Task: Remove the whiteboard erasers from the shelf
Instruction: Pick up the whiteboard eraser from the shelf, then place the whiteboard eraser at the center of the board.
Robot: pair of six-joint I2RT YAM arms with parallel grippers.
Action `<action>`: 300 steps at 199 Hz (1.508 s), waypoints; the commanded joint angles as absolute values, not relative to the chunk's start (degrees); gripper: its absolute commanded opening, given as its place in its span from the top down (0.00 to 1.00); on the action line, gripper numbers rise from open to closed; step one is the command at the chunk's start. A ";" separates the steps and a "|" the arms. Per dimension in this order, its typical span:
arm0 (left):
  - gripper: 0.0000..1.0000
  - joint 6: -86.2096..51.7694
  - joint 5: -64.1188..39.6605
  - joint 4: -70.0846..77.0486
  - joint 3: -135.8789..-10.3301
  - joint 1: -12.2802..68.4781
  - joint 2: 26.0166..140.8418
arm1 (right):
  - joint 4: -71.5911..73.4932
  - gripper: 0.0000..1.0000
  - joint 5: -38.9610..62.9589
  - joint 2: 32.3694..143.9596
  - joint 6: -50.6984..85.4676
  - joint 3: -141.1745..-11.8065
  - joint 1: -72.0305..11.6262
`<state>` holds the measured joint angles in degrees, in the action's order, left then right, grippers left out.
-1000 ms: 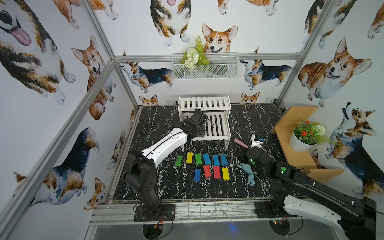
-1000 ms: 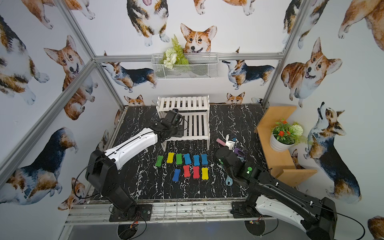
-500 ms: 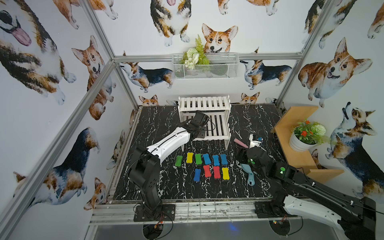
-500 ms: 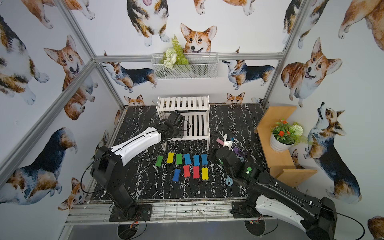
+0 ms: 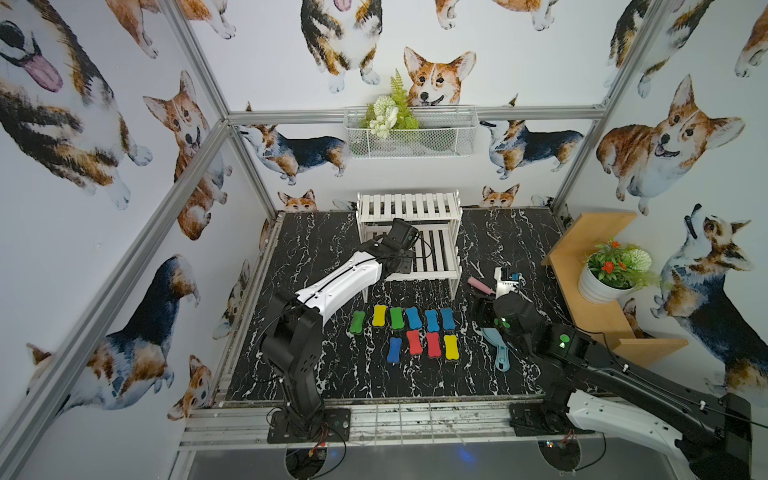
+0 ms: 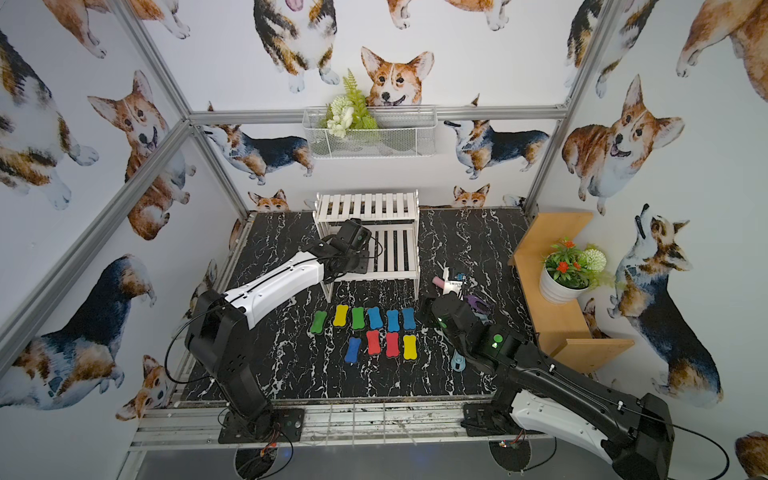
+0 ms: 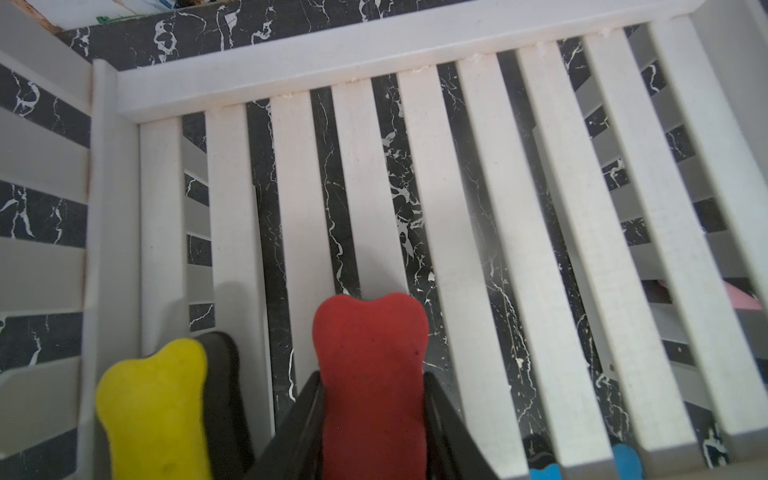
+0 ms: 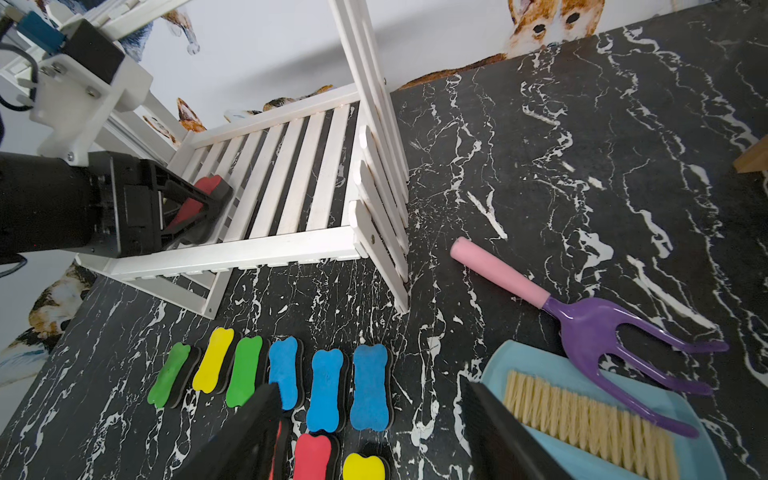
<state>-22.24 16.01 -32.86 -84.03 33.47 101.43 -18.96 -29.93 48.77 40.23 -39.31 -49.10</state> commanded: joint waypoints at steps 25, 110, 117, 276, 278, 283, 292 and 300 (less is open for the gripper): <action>0.63 -25.31 15.31 -33.46 -82.61 34.38 92.79 | -17.67 0.25 -31.20 47.84 39.99 -39.69 -49.13; 0.63 -41.30 16.32 -38.57 -53.49 43.95 64.40 | -16.70 0.25 -30.93 46.74 41.13 -39.11 -49.13; 0.63 -43.01 15.29 -38.97 -50.87 44.37 62.78 | -16.70 0.25 -30.89 46.84 41.17 -39.11 -49.18; 0.63 -46.26 10.78 -28.48 -35.66 45.81 72.14 | -17.75 0.26 -32.82 45.71 42.14 -38.67 -49.13; 0.63 -46.17 10.69 -28.23 -35.79 45.80 72.26 | -17.75 0.26 -32.82 45.70 42.18 -38.63 -49.13; 0.63 -46.06 10.68 -27.82 -36.13 45.71 72.81 | -17.75 0.26 -32.87 45.62 42.19 -38.59 -49.15; 0.63 -45.90 10.75 -27.47 -36.83 45.71 73.96 | -17.76 0.26 -32.96 45.62 42.16 -38.56 -49.16; 0.63 -45.73 10.64 -27.21 -37.32 45.70 74.86 | -17.84 0.26 -33.03 45.62 42.12 -38.66 -49.13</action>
